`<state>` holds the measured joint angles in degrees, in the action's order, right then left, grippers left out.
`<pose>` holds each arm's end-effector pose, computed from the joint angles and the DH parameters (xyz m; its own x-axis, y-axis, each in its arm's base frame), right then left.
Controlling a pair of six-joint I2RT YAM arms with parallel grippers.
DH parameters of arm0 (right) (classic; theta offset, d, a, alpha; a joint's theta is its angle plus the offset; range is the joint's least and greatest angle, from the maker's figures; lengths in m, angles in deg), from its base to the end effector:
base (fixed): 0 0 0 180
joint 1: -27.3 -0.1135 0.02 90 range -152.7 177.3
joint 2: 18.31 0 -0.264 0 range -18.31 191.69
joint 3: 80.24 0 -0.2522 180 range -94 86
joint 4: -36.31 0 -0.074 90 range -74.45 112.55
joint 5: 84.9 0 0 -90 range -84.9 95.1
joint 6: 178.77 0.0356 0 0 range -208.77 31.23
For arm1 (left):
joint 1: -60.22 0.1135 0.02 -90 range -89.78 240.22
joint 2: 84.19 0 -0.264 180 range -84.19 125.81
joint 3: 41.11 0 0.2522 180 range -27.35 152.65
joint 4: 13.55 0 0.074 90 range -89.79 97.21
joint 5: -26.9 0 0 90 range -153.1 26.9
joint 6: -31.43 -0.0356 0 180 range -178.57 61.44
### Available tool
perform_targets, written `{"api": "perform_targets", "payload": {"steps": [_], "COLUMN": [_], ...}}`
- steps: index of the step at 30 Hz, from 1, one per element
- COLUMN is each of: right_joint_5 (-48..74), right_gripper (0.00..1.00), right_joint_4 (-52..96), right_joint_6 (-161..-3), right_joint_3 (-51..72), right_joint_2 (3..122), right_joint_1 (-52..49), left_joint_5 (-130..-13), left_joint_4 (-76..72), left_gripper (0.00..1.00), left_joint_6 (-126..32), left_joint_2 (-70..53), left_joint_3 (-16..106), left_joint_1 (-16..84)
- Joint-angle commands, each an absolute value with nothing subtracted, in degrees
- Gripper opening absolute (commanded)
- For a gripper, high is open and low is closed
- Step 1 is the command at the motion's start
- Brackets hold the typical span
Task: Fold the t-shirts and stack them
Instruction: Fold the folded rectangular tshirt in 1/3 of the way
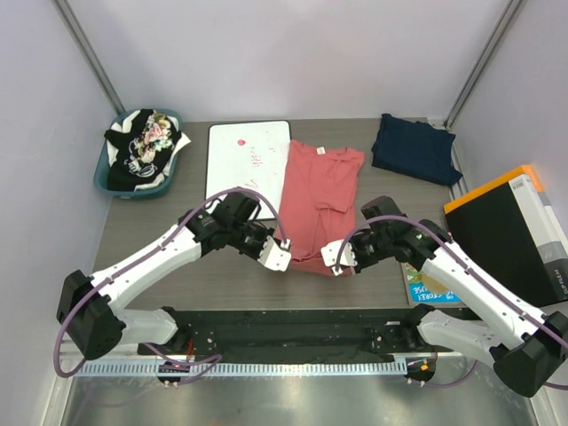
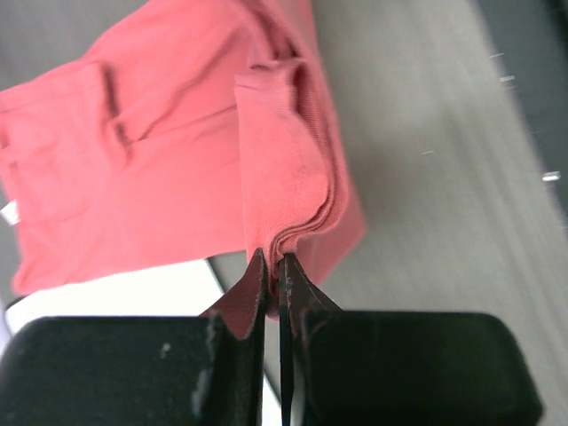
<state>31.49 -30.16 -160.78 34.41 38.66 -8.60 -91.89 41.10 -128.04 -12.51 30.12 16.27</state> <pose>0.1378 0.1193 0.2817 0.4682 -0.7129 -0.5221 -0.8750 -0.2919 -0.3862 0.1677 -0.1854 0.2759 0.5483 0.6114 -0.5705 0.8358 -0.3789 0.3973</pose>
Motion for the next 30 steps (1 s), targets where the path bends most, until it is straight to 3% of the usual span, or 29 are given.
{"api": "perform_targets", "payload": {"steps": [1,30], "right_joint_5": [26.2,20.74], "right_gripper": [0.01,0.01], "right_joint_4": [-21.4,-3.91], "right_joint_6": [-159.96,-158.03], "right_joint_3": [33.62,38.54], "right_joint_2": [38.81,50.59], "right_joint_1": [-8.12,3.22], "left_joint_5": [-93.86,-99.04], "left_joint_4": [36.52,30.63], "left_gripper": [0.0,0.0], "left_joint_6": [-132.65,-139.34], "left_joint_2": [-10.19,10.02], "left_joint_3": [34.87,46.82], "left_joint_1": [20.22,27.17]}}
